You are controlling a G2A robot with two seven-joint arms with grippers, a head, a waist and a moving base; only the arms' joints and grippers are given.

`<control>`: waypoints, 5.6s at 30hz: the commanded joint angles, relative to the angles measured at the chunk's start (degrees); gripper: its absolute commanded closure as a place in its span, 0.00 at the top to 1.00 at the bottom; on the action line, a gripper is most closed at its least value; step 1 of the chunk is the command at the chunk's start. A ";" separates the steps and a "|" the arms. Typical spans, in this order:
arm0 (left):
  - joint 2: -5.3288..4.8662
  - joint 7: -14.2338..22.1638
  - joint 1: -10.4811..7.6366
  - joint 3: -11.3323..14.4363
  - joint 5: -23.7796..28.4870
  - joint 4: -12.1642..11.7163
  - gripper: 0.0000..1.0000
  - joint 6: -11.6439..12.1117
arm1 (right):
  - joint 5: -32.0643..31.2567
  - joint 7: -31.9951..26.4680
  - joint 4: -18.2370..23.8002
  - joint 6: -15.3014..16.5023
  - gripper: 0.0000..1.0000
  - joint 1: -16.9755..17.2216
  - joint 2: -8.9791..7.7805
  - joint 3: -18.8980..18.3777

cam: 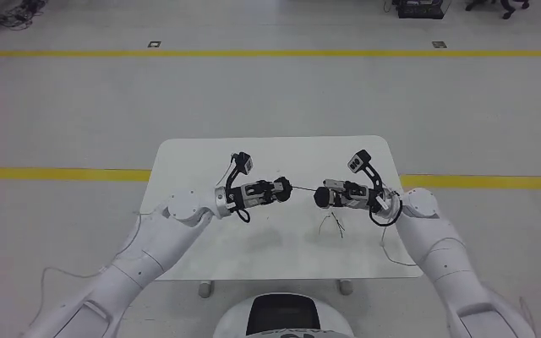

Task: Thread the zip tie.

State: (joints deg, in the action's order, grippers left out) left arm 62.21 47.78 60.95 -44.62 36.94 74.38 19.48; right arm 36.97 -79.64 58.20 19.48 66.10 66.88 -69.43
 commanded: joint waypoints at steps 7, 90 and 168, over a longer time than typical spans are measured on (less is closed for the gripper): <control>0.42 0.36 -0.11 -0.03 0.16 -0.89 0.00 0.00 | -0.23 0.00 0.48 0.00 0.26 0.14 -0.17 -0.12; 2.34 1.74 -0.53 -0.74 -5.65 -2.81 1.00 -2.88 | -0.71 0.00 0.81 0.00 0.00 0.41 -0.34 1.16; 5.24 9.78 -0.69 0.36 7.35 -5.98 0.90 -6.34 | 5.26 3.97 4.79 -2.09 0.00 2.26 -1.47 6.91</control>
State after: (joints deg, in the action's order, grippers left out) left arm 67.43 57.52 60.26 -44.22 44.28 68.41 13.13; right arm 42.24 -75.69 63.06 17.40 68.39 65.40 -62.53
